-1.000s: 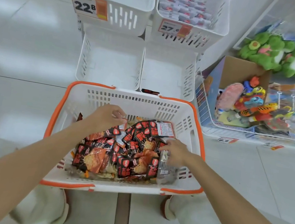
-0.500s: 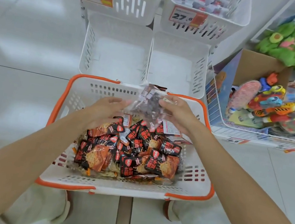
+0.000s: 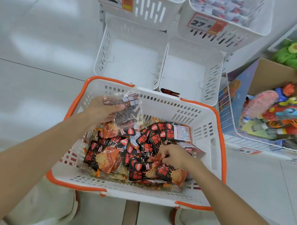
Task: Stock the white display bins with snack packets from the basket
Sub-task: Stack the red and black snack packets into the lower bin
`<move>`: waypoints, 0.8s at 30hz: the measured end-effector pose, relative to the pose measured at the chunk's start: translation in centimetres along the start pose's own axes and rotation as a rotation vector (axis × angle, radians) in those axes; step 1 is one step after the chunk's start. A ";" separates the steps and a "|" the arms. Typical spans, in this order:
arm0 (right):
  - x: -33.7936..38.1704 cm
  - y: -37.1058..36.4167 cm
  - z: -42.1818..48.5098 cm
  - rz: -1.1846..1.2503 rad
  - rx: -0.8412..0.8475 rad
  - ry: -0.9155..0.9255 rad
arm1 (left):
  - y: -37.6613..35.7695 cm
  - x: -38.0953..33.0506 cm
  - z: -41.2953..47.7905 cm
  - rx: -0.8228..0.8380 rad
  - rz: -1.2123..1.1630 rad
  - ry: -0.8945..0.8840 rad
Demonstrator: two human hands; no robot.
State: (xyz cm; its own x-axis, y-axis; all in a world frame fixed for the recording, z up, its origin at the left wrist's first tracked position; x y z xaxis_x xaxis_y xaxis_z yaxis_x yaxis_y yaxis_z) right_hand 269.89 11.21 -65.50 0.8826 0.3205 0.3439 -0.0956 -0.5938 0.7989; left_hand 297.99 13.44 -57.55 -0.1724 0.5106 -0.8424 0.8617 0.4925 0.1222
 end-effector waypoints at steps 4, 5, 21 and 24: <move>0.3 2.8 1.1 0.173 -0.102 -0.041 | 0.1 0.2 -0.2 0.045 -0.070 0.035; 0.8 4.4 1.4 0.268 -0.165 -0.046 | 0.3 0.1 -0.3 0.049 -0.105 0.052; 9.8 16.6 3.5 1.262 -0.569 -0.120 | -1.7 -3.6 -1.6 0.139 -0.063 -0.080; 9.8 16.7 3.7 1.113 -0.405 -0.086 | -1.9 -4.9 -0.9 0.086 -0.025 -0.176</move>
State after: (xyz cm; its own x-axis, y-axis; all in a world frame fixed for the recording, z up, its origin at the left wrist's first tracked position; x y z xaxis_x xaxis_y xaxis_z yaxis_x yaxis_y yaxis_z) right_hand 278.63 1.64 -50.60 0.2488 -0.2838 0.9260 -0.9548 -0.2326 0.1852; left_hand 296.77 10.62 -53.13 -0.1146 0.3637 -0.9244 0.8972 0.4374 0.0609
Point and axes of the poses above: each hand's wrist, its own z-axis towards the middle knuckle, its own y-axis out of the back of the hand, x = y × z, the point moved 8 cm from there along z, towards the middle knuckle, and after that the axes turned 14 degrees about -x, right-handed, at the moved point
